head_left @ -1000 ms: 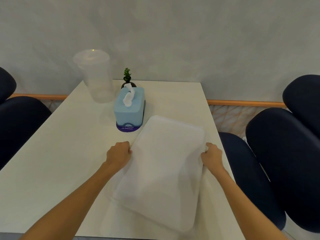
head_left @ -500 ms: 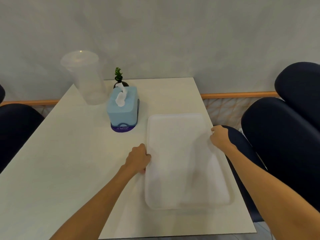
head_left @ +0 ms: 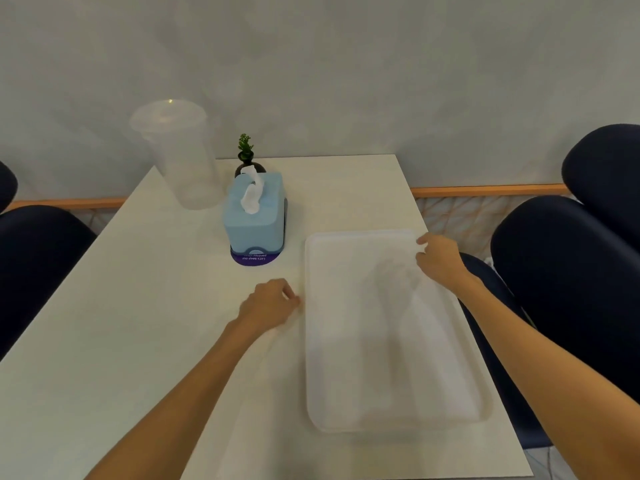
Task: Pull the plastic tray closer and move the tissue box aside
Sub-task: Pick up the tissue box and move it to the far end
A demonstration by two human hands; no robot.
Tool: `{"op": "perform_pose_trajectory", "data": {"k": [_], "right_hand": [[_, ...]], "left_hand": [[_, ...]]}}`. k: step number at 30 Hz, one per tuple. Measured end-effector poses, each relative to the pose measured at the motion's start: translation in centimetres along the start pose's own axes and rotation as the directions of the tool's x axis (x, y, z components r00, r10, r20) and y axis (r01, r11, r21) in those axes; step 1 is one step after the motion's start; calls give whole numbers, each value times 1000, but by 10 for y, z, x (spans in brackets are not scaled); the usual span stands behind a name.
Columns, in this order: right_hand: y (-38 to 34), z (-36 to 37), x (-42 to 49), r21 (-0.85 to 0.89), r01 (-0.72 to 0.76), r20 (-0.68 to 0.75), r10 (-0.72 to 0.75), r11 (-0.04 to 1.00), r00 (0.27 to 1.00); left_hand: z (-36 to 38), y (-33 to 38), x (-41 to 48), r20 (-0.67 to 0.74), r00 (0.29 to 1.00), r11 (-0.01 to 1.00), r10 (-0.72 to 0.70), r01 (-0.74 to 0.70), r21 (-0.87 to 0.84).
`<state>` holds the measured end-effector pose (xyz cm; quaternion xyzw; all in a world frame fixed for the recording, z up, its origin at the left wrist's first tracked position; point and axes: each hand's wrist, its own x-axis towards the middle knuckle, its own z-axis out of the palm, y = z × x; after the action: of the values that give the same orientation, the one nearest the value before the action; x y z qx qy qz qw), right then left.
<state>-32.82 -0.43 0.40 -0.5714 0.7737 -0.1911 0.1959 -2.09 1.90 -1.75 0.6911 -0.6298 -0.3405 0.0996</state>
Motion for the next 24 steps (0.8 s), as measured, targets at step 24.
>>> {"op": "perform_pose_trajectory", "data": {"k": [24], "right_hand": [[-214, 120, 76, 562, -171, 375, -65, 809, 925]], "left_hand": [[-108, -23, 122, -133, 973, 769, -189, 63, -636]]}}
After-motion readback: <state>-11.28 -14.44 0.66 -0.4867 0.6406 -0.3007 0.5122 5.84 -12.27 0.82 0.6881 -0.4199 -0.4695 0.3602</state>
